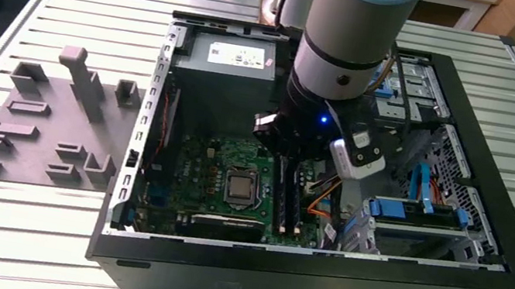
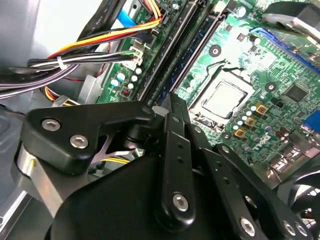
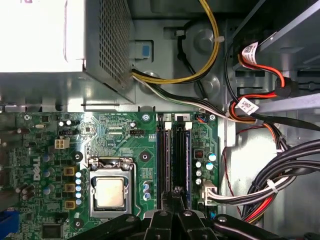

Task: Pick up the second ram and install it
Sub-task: 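Press down the second ram until it locks into place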

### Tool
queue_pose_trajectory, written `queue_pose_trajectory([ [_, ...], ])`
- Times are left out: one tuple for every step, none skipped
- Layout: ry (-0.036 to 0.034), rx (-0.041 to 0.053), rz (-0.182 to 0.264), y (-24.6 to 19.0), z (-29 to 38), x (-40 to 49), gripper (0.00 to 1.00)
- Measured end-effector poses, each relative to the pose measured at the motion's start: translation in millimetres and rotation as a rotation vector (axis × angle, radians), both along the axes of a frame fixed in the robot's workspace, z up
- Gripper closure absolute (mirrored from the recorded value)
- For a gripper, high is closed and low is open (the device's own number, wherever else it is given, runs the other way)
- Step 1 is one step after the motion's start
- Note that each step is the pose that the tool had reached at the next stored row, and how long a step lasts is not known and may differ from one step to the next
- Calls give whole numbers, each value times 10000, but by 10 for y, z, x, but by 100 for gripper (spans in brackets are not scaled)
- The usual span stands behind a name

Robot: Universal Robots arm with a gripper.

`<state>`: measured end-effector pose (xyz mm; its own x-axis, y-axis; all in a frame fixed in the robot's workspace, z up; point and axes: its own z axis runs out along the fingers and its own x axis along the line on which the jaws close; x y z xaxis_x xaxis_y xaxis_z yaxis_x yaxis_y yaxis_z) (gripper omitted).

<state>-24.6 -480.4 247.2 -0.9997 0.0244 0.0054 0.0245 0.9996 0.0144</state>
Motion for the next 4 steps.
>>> queue_pose_trajectory([
  [0, 0, 0, 0, 0, 0, 89],
  [0, 0, 0, 0, 0, 0, 89],
  [0, 0, 0, 0, 0, 0, 89],
  [0, 0, 0, 0, 0, 0, 89],
])
